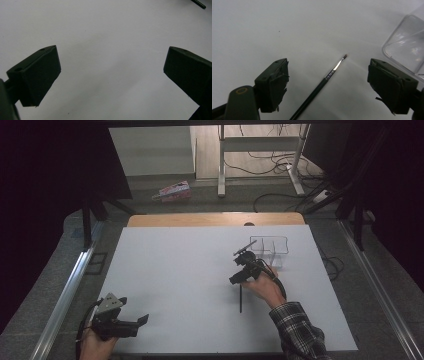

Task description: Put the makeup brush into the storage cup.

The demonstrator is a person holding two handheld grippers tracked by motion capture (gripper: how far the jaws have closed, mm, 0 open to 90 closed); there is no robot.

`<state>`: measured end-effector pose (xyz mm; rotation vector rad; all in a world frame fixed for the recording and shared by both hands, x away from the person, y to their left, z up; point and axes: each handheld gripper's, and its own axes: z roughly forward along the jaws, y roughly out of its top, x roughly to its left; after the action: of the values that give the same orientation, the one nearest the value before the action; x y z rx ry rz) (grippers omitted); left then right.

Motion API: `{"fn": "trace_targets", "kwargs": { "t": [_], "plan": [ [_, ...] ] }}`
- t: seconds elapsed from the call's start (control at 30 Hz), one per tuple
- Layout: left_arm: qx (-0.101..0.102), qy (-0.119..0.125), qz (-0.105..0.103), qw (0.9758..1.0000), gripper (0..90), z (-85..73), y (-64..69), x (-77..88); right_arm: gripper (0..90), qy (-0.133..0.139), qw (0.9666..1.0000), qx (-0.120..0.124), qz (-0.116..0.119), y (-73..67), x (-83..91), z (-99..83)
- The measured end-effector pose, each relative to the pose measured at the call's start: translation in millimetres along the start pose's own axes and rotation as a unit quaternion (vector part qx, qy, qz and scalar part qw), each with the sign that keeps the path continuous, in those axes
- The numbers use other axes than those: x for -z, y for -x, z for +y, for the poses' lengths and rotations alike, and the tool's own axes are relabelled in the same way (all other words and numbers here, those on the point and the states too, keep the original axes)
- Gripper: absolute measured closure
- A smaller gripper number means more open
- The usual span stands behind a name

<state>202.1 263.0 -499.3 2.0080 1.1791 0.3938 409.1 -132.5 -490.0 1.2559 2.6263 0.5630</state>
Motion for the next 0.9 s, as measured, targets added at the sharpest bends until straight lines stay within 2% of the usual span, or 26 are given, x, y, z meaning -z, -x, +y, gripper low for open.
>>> {"fn": "trace_targets", "kwargs": {
  "t": [0.43, 0.53, 0.6, 0.73, 0.87, 0.9],
  "plan": [
    [-0.001, -0.001, -0.001, 1.0000, 1.4, 0.0, 0.4, -0.2, 27.8, -0.020, 0.9998, 0.002, 0.000, 2.3, -13.0, -7.3],
    [-0.002, -0.001, -0.001, 1.0000, 1.4, 0.0, 0.5, -0.3, 32.5, -0.024, 0.9996, 0.010, -0.005, 1.6, -12.3, -7.2],
    [-0.003, -0.002, -0.001, 1.0000, 1.4, 0.0, 0.6, -0.2, 35.6, -0.029, 0.9992, 0.025, -0.011, 1.4, -11.6, -7.4],
    [-0.003, -0.003, -0.001, 1.0000, 1.5, -0.1, 0.8, -0.7, 50.7, -0.037, 0.9987, 0.036, -0.006, 0.0, -8.7, -7.1],
    [-0.003, -0.002, 0.000, 1.0000, 1.6, -0.1, 0.9, -0.5, 71.8, -0.050, 0.9975, 0.050, 0.000, -3.3, -6.1, -6.5],
    [-0.003, -0.002, 0.000, 1.0000, 1.6, -0.1, 0.9, -0.5, 80.5, -0.055, 0.9972, 0.050, 0.002, -3.9, -5.5, -6.5]
  ]
}}
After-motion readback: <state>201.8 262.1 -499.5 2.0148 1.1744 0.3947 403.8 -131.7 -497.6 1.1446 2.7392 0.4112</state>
